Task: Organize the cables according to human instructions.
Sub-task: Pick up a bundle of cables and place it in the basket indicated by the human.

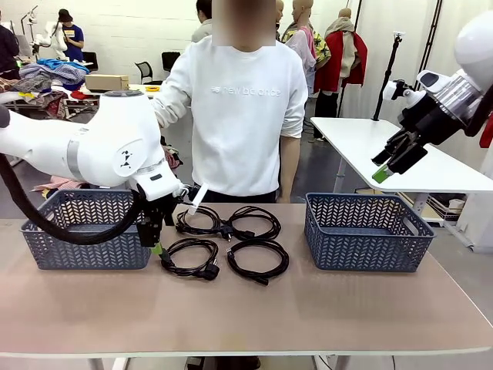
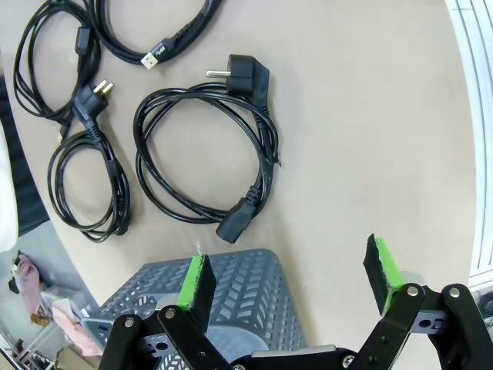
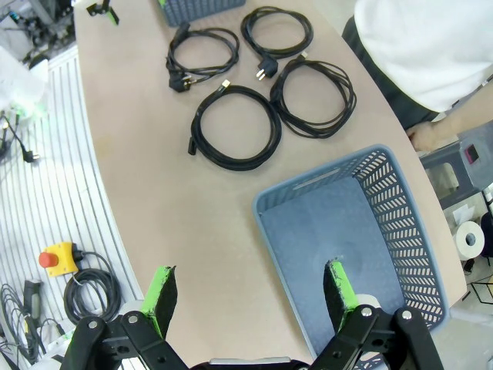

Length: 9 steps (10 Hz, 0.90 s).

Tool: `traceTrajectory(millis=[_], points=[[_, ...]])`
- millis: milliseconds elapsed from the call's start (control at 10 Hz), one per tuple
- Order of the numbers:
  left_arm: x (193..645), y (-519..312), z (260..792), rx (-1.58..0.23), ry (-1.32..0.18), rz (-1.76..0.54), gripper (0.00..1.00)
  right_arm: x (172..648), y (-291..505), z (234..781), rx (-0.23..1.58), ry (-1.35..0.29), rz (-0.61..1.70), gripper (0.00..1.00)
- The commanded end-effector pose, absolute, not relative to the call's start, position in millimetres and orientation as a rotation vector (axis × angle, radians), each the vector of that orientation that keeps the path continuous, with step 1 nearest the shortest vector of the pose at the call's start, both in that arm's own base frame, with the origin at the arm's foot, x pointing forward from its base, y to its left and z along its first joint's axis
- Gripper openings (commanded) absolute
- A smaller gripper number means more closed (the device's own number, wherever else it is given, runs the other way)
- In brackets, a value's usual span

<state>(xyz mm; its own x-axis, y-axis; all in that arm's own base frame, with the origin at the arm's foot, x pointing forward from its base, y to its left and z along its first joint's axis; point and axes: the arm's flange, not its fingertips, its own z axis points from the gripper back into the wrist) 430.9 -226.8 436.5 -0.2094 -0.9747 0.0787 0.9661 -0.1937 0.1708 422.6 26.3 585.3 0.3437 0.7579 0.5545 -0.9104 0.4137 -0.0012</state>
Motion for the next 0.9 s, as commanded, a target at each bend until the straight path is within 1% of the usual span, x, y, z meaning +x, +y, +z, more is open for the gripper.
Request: traceTrajectory(millis=[0, 100, 400, 800], points=[[431.0, -226.4, 436.9, 0.054, -0.21, -1.769, 1.0, 424.3, 26.1, 587.7, 0.333, -0.522, 1.11, 1.0], [432.8, -224.8, 433.5, 0.042, -0.195, -1.765, 1.0, 424.3, 26.1, 587.7, 0.333, -0.522, 1.11, 1.0], [457.4, -242.6, 403.4, -0.008, -0.115, -1.788, 1.0, 424.3, 26.1, 587.7, 0.333, -0.522, 1.11, 1.0], [474.4, -261.3, 367.1, -0.032, -0.076, -1.808, 1.0, 424.3, 26.1, 587.7, 0.333, -0.522, 1.11, 1.0]])
